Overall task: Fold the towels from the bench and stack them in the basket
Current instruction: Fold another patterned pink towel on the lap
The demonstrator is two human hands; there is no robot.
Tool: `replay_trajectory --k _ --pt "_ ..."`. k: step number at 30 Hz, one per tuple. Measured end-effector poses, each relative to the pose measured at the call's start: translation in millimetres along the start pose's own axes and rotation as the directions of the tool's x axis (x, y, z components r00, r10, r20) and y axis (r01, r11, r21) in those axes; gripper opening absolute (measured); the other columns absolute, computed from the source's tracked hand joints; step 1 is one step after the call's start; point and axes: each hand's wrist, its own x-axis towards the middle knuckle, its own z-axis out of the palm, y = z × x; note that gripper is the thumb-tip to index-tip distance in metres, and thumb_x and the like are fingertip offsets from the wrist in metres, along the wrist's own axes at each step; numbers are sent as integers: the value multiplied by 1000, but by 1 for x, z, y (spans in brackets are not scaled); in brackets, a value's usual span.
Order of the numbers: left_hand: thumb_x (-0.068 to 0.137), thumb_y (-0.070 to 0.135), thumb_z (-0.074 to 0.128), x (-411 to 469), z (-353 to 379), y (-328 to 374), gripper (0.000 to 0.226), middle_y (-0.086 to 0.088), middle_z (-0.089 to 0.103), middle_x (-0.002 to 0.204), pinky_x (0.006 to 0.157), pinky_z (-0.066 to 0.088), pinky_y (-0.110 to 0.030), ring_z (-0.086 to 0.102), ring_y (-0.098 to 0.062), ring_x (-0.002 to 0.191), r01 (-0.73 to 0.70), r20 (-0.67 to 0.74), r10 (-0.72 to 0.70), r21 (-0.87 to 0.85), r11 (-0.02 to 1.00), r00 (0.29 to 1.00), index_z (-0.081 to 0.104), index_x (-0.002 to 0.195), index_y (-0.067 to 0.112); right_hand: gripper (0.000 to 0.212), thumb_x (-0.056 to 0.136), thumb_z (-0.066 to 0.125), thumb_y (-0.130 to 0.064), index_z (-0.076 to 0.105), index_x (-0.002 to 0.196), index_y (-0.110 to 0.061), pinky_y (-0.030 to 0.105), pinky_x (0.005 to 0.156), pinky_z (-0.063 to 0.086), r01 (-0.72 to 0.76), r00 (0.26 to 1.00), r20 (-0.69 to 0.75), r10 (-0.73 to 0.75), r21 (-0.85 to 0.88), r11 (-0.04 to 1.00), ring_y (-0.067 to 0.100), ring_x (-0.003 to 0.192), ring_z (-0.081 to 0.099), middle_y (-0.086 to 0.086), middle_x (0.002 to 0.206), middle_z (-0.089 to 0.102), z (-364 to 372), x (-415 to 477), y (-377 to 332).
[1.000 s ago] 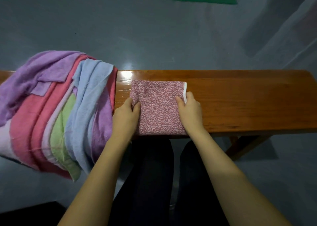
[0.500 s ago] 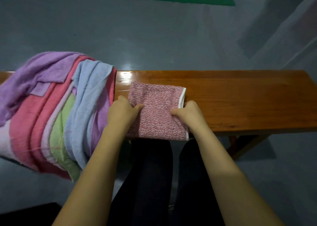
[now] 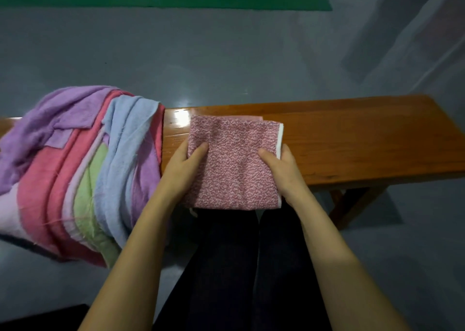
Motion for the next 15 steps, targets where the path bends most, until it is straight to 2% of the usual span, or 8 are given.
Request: replay_trajectory --k 3,5,10,12,15 --pt "97 34 48 -3 10 21 25 18 62 105 78 42 -9 56 13 88 -94 -2 94 7 996 996 57 119 26 22 95 56 -23 47 114 -17 21 68 51 107 993 -37 -108 -31 994 10 89 62 -3 102 60 -18 -12 -7" --pt "98 37 46 -4 22 36 29 17 62 105 69 40 -2 55 16 84 -134 25 134 21 991 991 58 120 22 15 95 55 -21 49 108 -18 17 65 52 158 983 -90 -159 -13 987 7 85 61 -5 99 61 -32 -22 -10" --pt "97 42 44 -19 76 66 29 9 63 105 72 45 -22 61 -4 92 -153 200 151 -7 988 968 55 117 24 10 95 56 -18 51 103 -20 20 69 51 223 939 -266 -218 -10 975 3 82 61 -5 96 62 -88 -59 -10" --pt "97 41 46 -28 104 77 26 7 64 103 74 46 -25 62 -7 91 -192 248 189 -10 981 950 57 112 23 13 95 56 -19 51 106 -18 17 69 51 232 917 -333 -221 -8 973 2 82 61 -6 97 63 -116 -80 -9" --pt "97 39 48 -46 148 94 18 7 65 99 77 48 -29 62 -8 88 -232 332 231 -39 972 914 58 103 26 19 94 57 -20 51 112 -18 23 76 51 240 866 -448 -223 -21 971 6 88 62 -6 101 63 -157 -113 -6"
